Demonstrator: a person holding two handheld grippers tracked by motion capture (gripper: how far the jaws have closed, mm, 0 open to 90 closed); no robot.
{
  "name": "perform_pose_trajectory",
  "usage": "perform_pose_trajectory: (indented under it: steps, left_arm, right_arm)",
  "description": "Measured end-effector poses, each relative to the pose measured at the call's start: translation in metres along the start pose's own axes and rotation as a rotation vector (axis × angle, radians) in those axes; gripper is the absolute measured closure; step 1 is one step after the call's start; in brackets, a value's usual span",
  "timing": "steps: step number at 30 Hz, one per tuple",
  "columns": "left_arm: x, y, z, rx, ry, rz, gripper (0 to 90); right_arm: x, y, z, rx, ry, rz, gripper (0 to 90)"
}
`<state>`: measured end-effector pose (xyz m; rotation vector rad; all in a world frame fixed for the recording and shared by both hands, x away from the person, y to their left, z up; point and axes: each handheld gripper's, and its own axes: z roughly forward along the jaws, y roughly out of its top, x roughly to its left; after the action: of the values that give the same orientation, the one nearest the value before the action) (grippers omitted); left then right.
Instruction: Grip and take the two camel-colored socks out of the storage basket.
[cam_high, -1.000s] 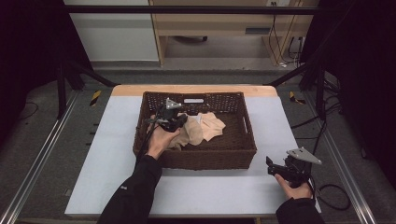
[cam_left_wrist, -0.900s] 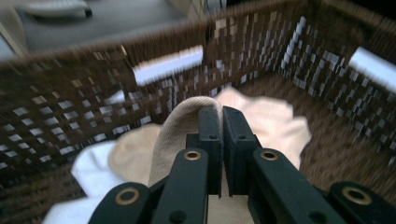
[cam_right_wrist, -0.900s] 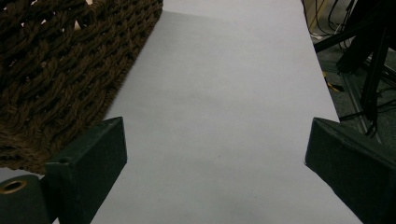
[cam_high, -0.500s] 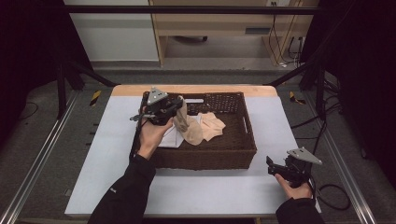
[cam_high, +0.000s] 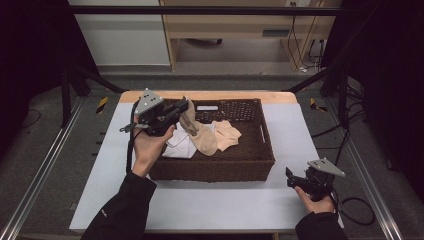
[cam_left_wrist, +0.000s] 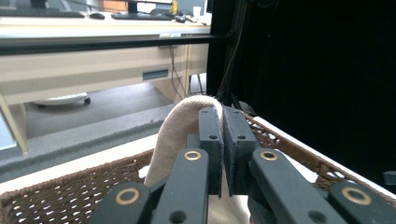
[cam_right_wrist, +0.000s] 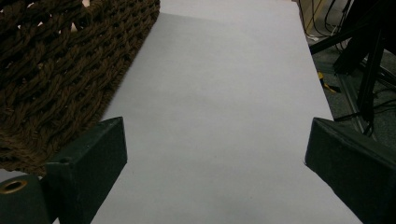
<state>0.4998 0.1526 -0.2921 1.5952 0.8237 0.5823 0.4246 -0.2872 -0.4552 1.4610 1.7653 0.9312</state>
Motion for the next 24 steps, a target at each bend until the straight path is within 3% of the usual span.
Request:
perform_pose_trajectory:
  steps: [13,24]
  left_arm:
    - [-0.035,0.016,-0.051,-0.064,-0.085,0.098,86.8]
    - [-0.057,0.017,-0.089,-0.087,-0.145,0.137,86.8]
  right_arm:
    - [0.0,-0.001,-0.001,-0.001,0.004,-0.003,5.8]
    - [0.0,-0.001,-0.003,-0.004,0.002,0.0,5.8]
